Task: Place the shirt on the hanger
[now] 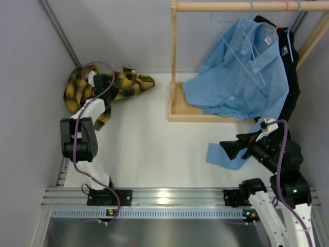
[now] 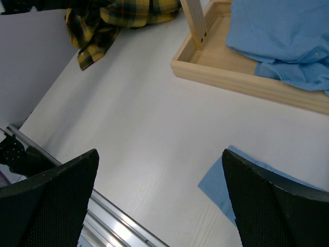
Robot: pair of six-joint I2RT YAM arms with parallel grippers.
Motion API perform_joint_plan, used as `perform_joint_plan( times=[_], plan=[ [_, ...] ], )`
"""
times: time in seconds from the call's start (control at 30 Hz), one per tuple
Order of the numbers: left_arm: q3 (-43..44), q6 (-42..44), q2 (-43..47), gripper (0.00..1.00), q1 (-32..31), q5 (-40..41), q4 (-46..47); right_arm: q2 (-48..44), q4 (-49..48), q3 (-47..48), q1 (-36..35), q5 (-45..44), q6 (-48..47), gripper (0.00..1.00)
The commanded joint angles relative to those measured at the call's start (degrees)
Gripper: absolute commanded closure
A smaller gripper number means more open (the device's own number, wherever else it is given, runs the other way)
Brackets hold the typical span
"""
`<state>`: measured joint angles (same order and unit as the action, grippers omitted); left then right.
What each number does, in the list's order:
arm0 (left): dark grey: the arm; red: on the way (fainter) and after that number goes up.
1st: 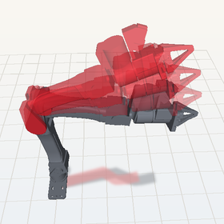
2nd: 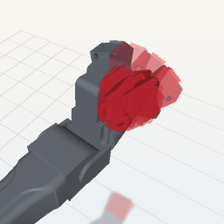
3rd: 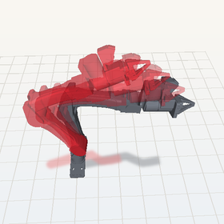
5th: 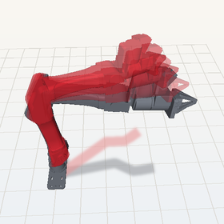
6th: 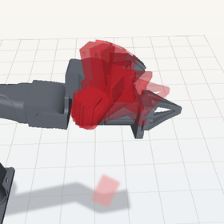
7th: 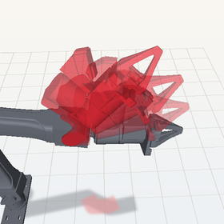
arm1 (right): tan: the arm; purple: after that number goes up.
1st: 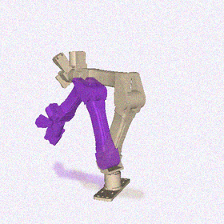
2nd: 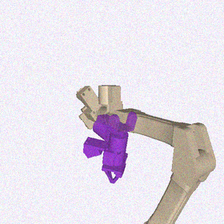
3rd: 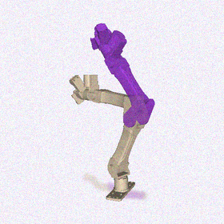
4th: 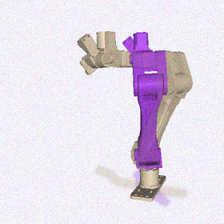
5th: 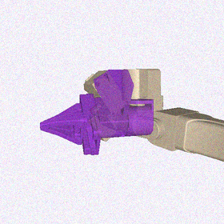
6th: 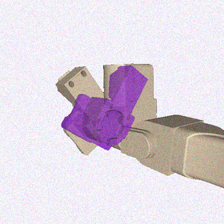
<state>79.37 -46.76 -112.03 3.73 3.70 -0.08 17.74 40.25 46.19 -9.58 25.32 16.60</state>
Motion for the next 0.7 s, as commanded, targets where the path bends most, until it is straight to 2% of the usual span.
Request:
perform_joint_plan(
  times=[0.0,0.03,0.07,0.1,0.13,0.17,0.23,0.27,0.3,0.37,0.4,0.43,0.5,0.57,0.67],
  plan=[
    [-10.6,2.1,25.5,1.0,-7.0,-0.4,6.8,0.9,-2.7,1.3,0.3,-0.3,1.1,0.01],
    [-14.1,2.2,30.4,1.0,-8.8,1.7,6.6,0.9,-3.4,1.3,0.3,0.6,1.6,0.0],
    [-20.7,2.1,39.6,1.0,-13.1,4.0,4.5,0.9,-5.0,1.3,0.3,1.1,2.0,0.01],
    [-23.8,1.0,43.8,1.0,-15.4,5.9,3.7,1.0,-6.0,1.0,0.4,2.0,2.7,0.01],
    [-26.9,-0.3,48.3,1.0,-18.9,5.6,2.6,1.2,-7.0,1.0,0.3,3.6,2.6,0.0],
    [-33.3,-1.3,56.7,1.0,-20.5,4.7,2.5,1.7,-7.5,1.3,0.3,4.1,2.0,0.01],
    [-39.4,-4.7,64.9,0.99,-25.5,2.9,1.4,4.8,-7.0,4.2,0.4,3.6,0.7,0.01],
    [-45.2,-7.1,72.5,0.97,-26.7,1.8,0.4,6.9,-6.9,5.5,0.2,3.9,1.8,0.01],
    [-47.5,-7.8,75.9,0.96,-27.6,0.3,0.0,7.7,-8.1,5.4,0.3,5.3,3.0,0.0],
    [-49.2,-8.1,83.9,0.94,-28.6,-5.3,-6.8,8.7,-12.5,3.6,0.2,11.0,6.1,0.01],
    [-48.7,-6.8,85.9,0.94,-28.6,-7.2,-13.9,8.8,-19.4,-0.2,0.2,13.4,10.8,0.01],
    [-47.9,-5.8,87.9,0.94,-28.6,-8.5,-17.7,8.9,-23.3,-2.8,0.2,17.6,13.0,0.01],
    [-46.3,-2.3,93.2,0.91,-28.5,-10.3,-24.4,10.4,-29.9,-9.8,0.1,20.5,18.2,0.01],
    [-44.4,0.3,95.9,0.84,-28.5,-10.8,-31.9,13.1,-30.9,-12.9,-0.9,19.6,18.1,0.01],
    [-44.0,2.7,95.3,0.65,-28.6,-12.9,-37.5,14.4,-32.4,-18.4,-5.9,14.9,18.4,0.01]
  ],
)
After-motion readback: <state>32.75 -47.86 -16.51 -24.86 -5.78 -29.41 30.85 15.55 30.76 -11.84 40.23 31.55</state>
